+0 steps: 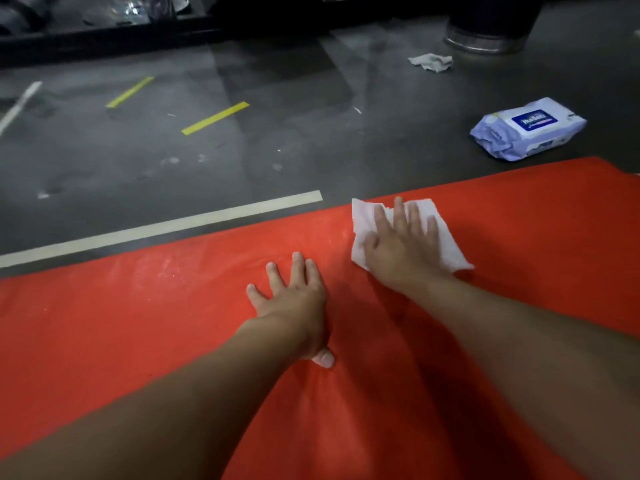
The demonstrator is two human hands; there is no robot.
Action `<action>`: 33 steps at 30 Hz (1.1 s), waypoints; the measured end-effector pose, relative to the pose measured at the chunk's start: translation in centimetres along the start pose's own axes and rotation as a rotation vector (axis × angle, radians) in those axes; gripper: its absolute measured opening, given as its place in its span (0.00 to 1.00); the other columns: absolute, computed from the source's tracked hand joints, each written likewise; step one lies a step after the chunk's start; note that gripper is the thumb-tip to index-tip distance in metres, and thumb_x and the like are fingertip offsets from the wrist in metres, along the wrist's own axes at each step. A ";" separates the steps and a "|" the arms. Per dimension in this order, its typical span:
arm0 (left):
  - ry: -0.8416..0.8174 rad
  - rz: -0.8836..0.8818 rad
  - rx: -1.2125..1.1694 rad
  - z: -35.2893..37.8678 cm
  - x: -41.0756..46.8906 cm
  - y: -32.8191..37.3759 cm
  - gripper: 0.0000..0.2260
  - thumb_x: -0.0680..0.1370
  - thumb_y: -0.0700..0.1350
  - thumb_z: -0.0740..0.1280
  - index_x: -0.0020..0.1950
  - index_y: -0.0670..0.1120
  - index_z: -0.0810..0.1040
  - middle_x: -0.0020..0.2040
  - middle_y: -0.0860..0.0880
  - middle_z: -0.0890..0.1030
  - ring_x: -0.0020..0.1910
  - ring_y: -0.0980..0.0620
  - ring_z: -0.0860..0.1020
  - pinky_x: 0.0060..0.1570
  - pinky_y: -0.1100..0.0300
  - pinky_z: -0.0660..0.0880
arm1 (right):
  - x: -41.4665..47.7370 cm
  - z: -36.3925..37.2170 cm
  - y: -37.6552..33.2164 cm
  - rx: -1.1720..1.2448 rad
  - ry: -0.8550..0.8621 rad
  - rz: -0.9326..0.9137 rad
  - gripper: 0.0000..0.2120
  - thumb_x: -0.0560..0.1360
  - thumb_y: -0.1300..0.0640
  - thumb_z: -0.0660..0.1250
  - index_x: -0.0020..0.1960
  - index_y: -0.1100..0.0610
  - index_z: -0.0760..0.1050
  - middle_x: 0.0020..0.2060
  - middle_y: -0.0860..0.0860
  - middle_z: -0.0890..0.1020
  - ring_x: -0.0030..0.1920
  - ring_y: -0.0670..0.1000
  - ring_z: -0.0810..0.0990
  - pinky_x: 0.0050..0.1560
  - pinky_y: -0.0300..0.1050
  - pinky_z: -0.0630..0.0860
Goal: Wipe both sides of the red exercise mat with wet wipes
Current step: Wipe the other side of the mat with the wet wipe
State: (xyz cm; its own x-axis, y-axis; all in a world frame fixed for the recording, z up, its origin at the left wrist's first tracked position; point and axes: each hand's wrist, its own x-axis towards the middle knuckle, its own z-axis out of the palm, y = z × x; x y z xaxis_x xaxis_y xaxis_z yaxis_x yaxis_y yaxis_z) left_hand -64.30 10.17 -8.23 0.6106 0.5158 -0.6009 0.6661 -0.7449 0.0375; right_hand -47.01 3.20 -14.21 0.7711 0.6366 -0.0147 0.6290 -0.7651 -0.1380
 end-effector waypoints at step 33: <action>0.345 -0.087 -0.167 2.6 -2.2 -1.5 0.54 0.60 0.63 0.79 0.75 0.39 0.57 0.75 0.39 0.57 0.76 0.39 0.53 0.73 0.44 0.56 | -0.7 0.5 -4.9 -0.003 -0.101 -0.595 0.27 0.84 0.46 0.44 0.81 0.51 0.47 0.81 0.54 0.48 0.80 0.52 0.45 0.77 0.53 0.42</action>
State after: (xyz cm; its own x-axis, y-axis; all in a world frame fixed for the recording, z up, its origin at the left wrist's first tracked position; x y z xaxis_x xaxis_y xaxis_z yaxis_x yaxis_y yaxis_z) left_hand -67.75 9.02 -9.05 0.6383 0.7068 -0.3049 0.7646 -0.6281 0.1446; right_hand -50.68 6.52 -13.98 0.2739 0.9613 -0.0295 0.9499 -0.2752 -0.1485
